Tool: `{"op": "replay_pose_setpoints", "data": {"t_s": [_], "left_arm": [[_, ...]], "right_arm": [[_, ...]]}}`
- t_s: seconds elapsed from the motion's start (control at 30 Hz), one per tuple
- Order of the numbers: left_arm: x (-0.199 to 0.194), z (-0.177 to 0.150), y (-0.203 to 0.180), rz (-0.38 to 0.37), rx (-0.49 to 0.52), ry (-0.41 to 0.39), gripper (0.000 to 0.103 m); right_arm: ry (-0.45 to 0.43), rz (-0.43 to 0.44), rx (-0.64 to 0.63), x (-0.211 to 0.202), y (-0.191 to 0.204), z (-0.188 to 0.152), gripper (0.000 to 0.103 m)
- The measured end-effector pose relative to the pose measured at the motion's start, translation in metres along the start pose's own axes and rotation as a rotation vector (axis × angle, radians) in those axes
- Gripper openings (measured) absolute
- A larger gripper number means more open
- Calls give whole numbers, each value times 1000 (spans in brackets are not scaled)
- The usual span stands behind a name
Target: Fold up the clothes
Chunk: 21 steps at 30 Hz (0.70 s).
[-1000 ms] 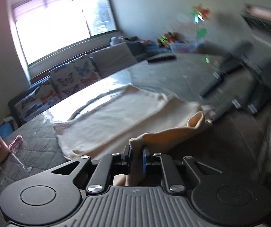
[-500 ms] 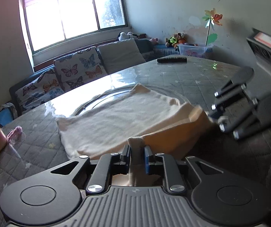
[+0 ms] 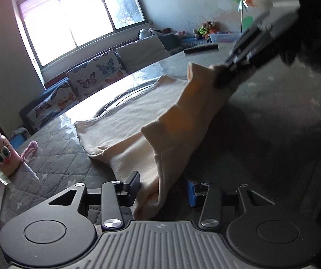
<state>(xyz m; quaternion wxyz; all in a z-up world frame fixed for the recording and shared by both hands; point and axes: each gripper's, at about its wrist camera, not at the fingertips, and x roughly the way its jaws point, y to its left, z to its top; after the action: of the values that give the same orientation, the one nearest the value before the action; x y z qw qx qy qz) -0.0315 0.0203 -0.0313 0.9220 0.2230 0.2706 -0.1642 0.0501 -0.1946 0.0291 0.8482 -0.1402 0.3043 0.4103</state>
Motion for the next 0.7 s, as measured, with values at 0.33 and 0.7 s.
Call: {"op": "replay_pose_setpoints", "data": {"t_s": [0.33, 0.7], "left_arm": [[-10, 9, 14, 17, 9, -40, 12], [-49, 8, 8, 12, -11, -69, 11]], "right_arm": [[-31, -14, 43, -3, 1, -5, 4], [-55, 17, 22, -32, 19, -23, 4]]}}
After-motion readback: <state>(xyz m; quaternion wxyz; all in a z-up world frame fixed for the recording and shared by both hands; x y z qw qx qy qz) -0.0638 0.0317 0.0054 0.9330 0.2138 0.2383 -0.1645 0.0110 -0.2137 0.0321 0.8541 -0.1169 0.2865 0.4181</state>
